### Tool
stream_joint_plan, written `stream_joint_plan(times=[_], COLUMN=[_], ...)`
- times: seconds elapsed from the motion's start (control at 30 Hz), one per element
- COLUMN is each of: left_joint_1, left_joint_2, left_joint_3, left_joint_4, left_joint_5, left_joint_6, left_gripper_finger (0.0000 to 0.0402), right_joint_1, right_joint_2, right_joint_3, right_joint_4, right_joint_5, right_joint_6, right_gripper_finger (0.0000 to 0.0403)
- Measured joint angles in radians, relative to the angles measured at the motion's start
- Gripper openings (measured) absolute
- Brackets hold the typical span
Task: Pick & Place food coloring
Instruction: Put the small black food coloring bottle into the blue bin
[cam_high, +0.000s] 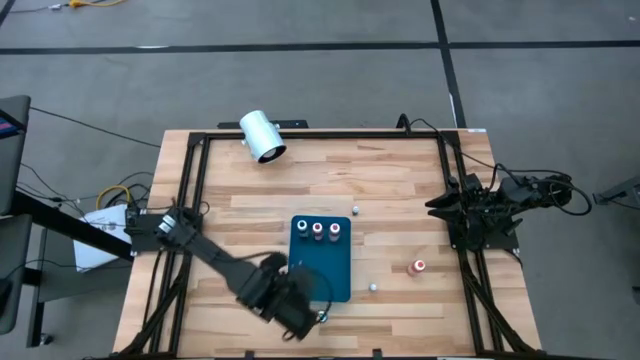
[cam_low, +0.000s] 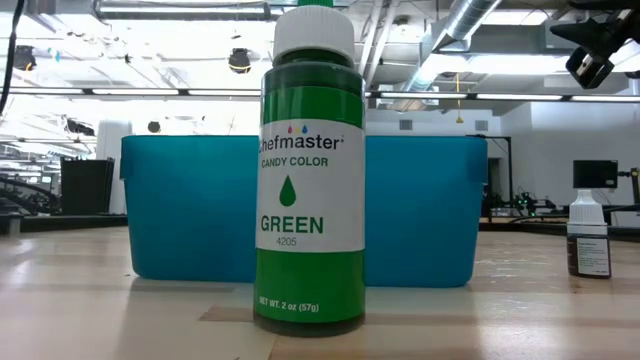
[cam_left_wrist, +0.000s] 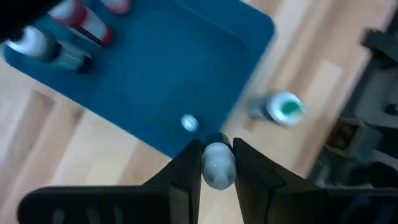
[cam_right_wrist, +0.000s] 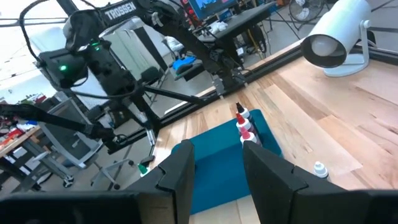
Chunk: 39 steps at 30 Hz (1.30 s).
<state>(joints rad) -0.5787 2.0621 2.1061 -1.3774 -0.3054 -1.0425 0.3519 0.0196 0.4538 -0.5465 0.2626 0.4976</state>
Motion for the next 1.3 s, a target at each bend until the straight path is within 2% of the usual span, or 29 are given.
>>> stream_joint_plan(times=[0.2, 0.4, 0.7, 1.0, 1.3], left_joint_1=[0.111, 0.169, 0.17, 0.131, 0.119], left_joint_2=[0.0, 0.0, 0.0, 0.0, 0.001], left_joint_3=[0.0, -0.029, -0.184, -0.319, -0.376], left_joint_4=[-0.003, 0.026, 0.185, 0.262, 0.314], left_joint_5=[-0.06, -0.123, -0.128, -0.115, -0.058], left_joint_6=[0.04, 0.046, -0.041, -0.165, -0.219], left_gripper_finger=[0.006, 0.006, 0.006, 0.006, 0.006], right_joint_1=[0.0, 0.0, 0.0, 0.0, 0.0], right_joint_2=[0.0, 0.0, 0.0, 0.0, 0.0], right_joint_3=[0.0, 0.0, 0.0, 0.0, 0.0], right_joint_4=[0.0, 0.0, 0.0, 0.0, 0.0], right_joint_5=[-0.001, -0.002, -0.002, -0.002, -0.002], right_joint_6=[0.0, 0.0, 0.0, 0.0, 0.0], right_gripper_finger=[0.0126, 0.0126, 0.0126, 0.0126, 0.0126])
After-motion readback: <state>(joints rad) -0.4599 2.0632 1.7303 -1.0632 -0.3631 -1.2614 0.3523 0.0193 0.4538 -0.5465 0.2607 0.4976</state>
